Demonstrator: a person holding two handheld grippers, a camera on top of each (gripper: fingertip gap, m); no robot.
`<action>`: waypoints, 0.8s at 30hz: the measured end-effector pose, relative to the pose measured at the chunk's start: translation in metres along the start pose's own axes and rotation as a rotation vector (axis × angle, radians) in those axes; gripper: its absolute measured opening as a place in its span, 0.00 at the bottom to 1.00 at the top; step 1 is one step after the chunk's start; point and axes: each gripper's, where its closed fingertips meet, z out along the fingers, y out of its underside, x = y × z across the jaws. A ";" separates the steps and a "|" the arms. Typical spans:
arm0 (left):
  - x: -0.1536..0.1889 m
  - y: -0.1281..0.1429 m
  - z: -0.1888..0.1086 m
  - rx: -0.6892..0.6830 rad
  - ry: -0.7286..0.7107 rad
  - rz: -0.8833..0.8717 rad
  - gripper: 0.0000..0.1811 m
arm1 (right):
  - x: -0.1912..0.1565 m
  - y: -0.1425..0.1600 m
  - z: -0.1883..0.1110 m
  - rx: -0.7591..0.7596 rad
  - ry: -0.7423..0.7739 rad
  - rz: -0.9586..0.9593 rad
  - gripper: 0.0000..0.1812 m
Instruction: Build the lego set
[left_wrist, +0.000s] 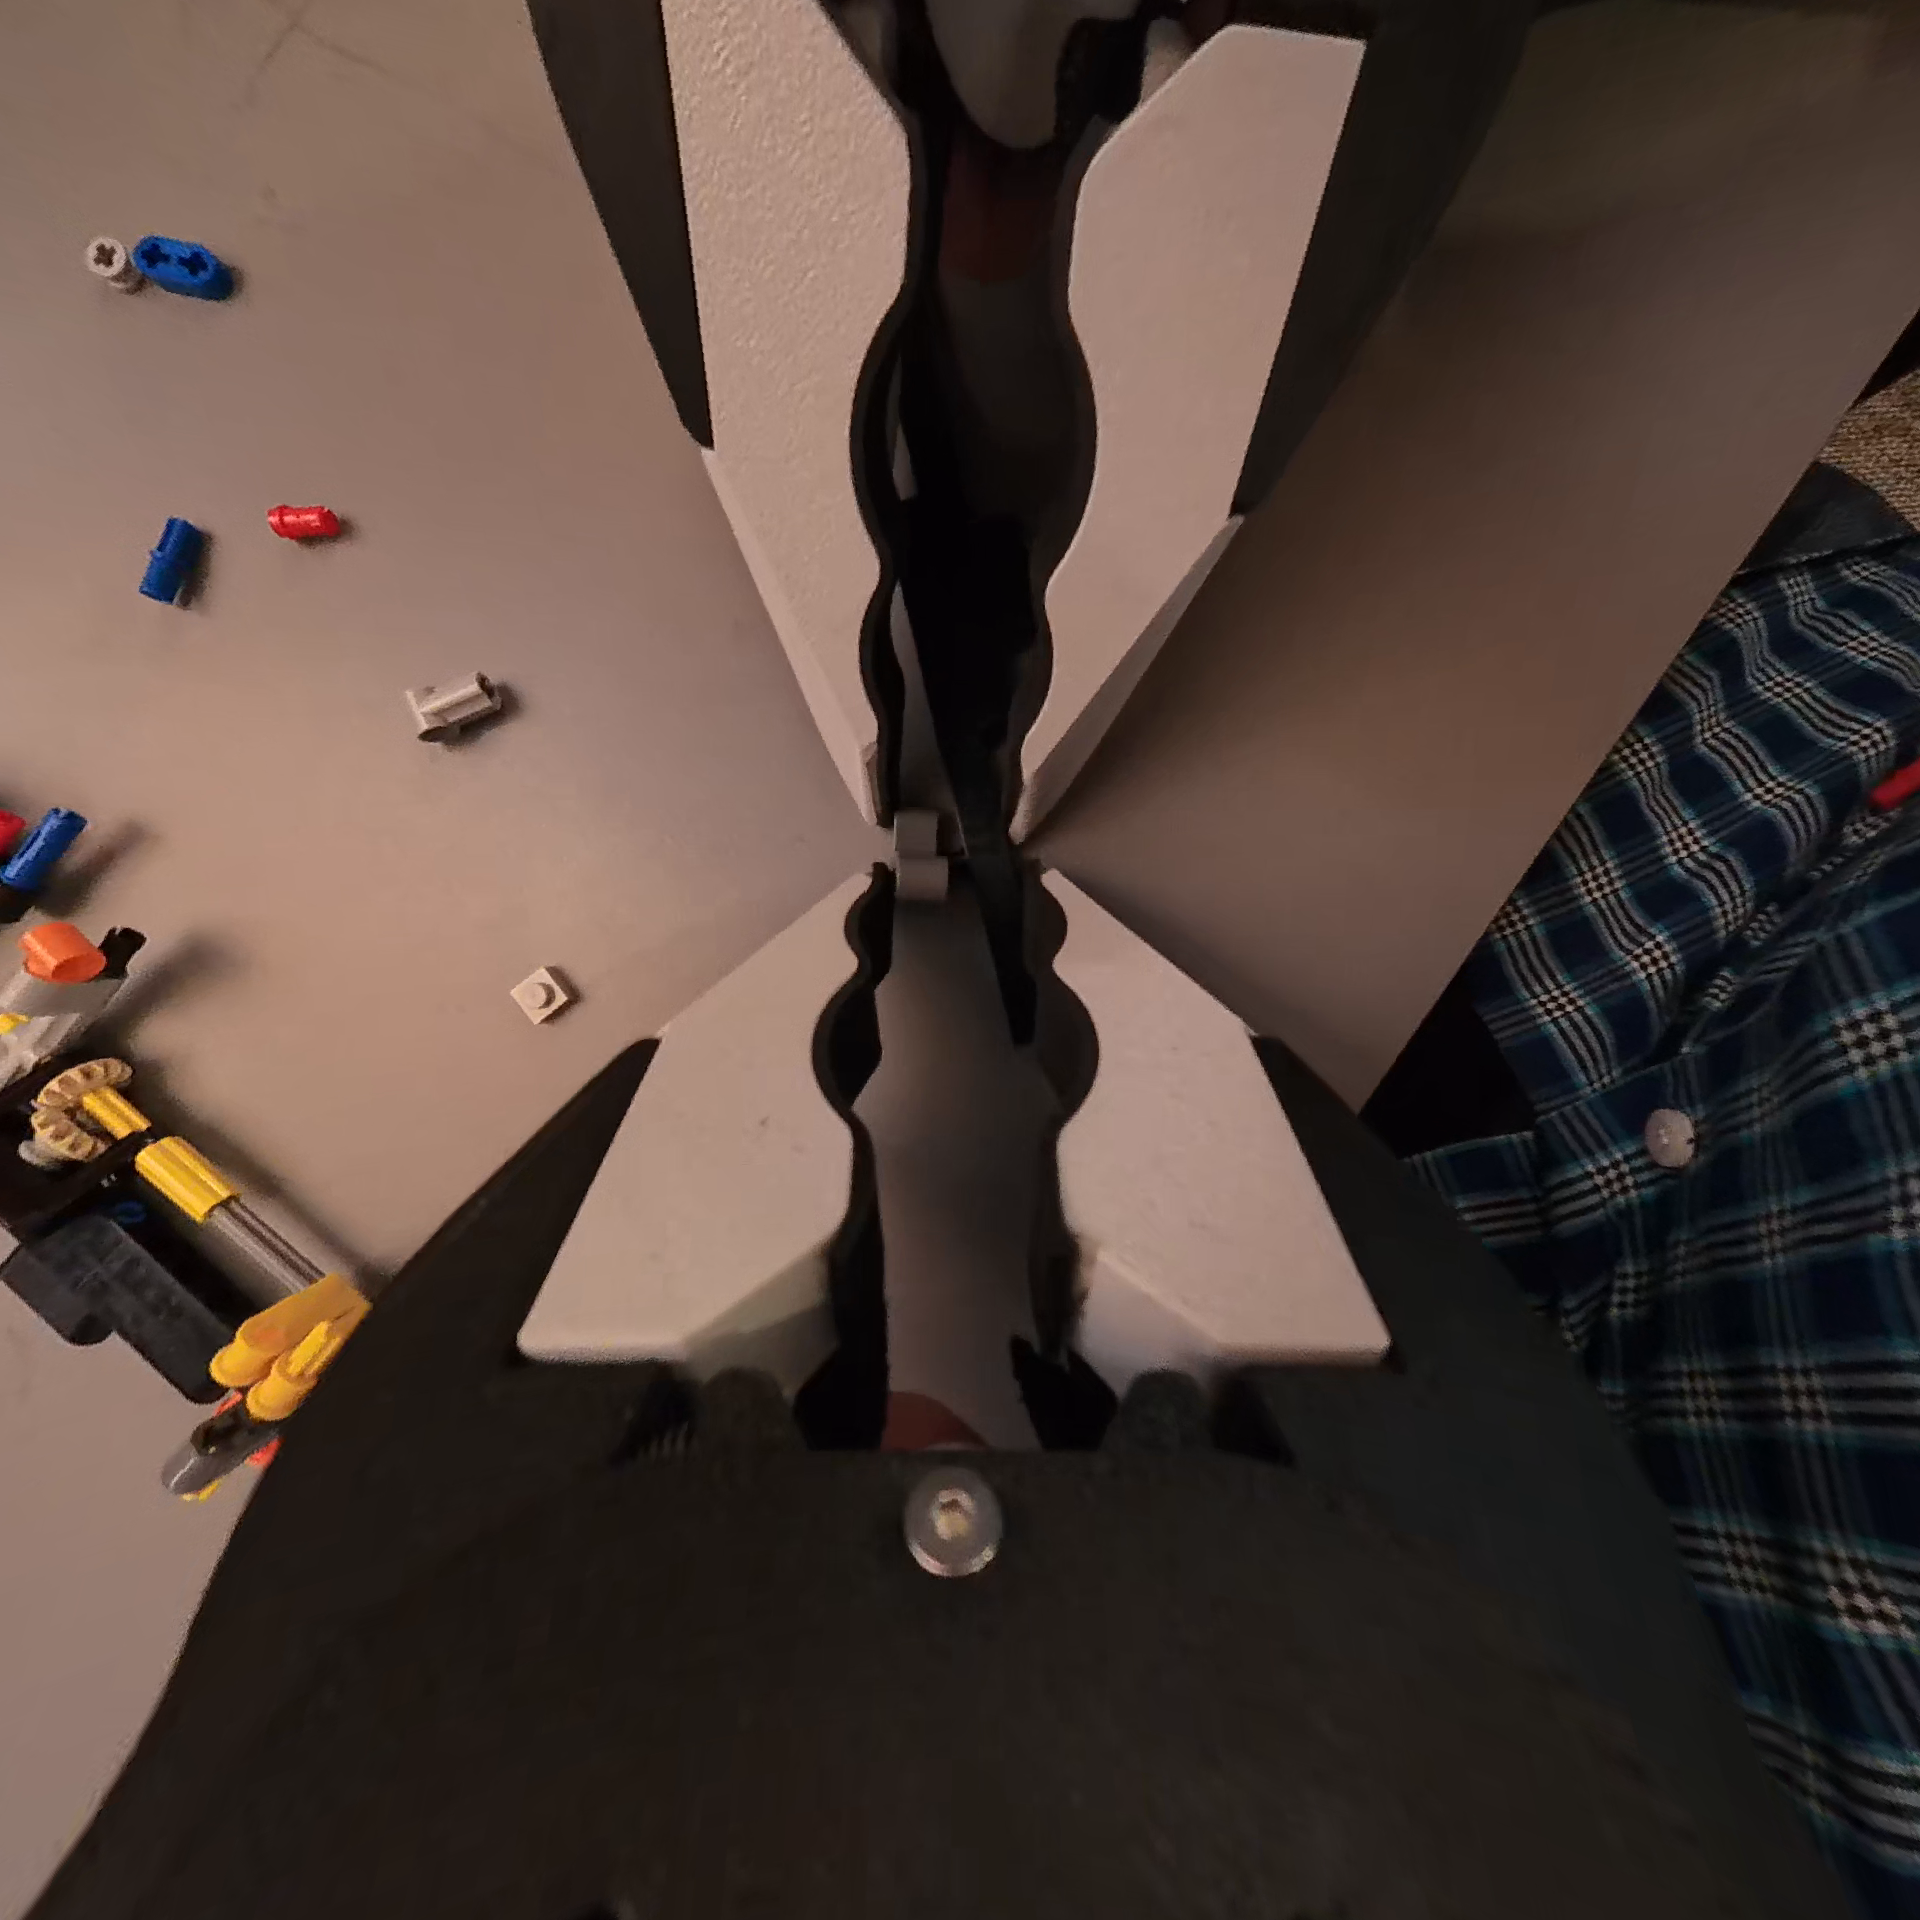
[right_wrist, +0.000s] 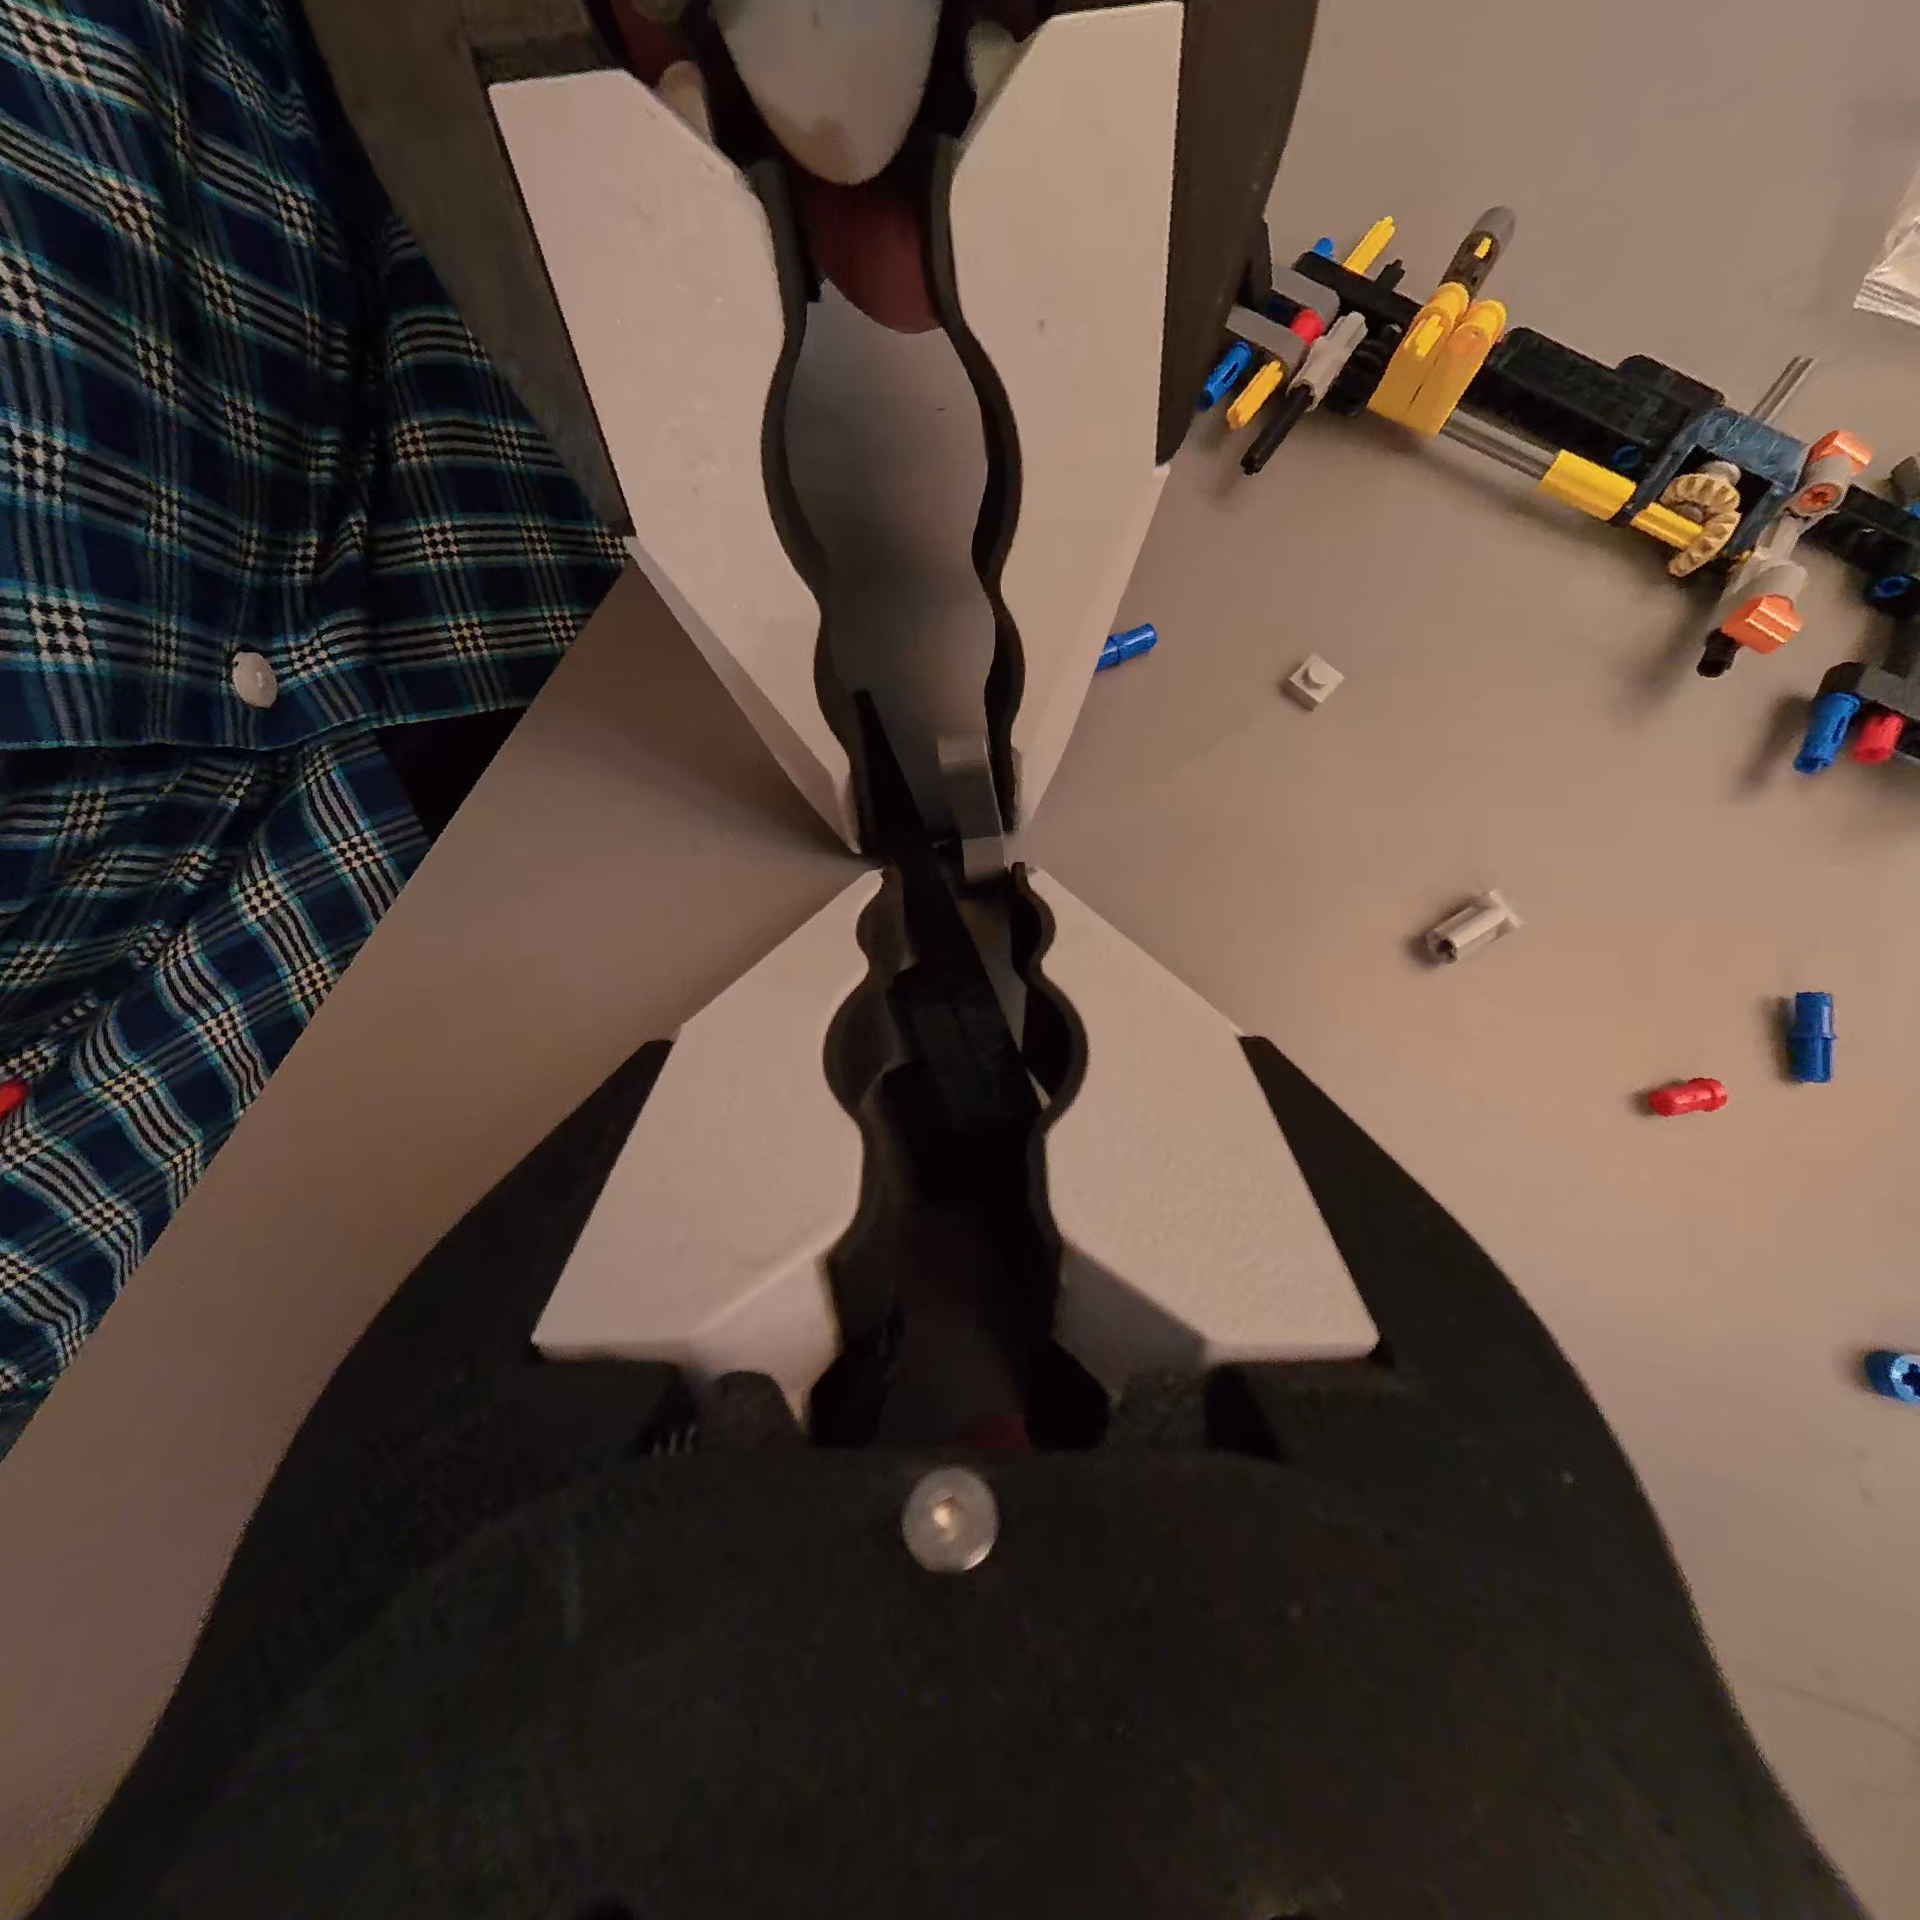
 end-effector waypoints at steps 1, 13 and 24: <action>0.000 0.000 0.000 -0.001 -0.003 -0.008 0.13 | 0.000 0.000 0.000 0.000 0.003 -0.005 0.11; 0.002 -0.001 0.001 -0.055 0.001 -0.007 0.12 | -0.003 -0.003 0.001 -0.001 0.014 -0.079 0.12; 0.008 0.001 0.000 -0.088 0.043 0.033 0.22 | -0.006 -0.003 0.001 -0.004 -0.028 -0.050 0.09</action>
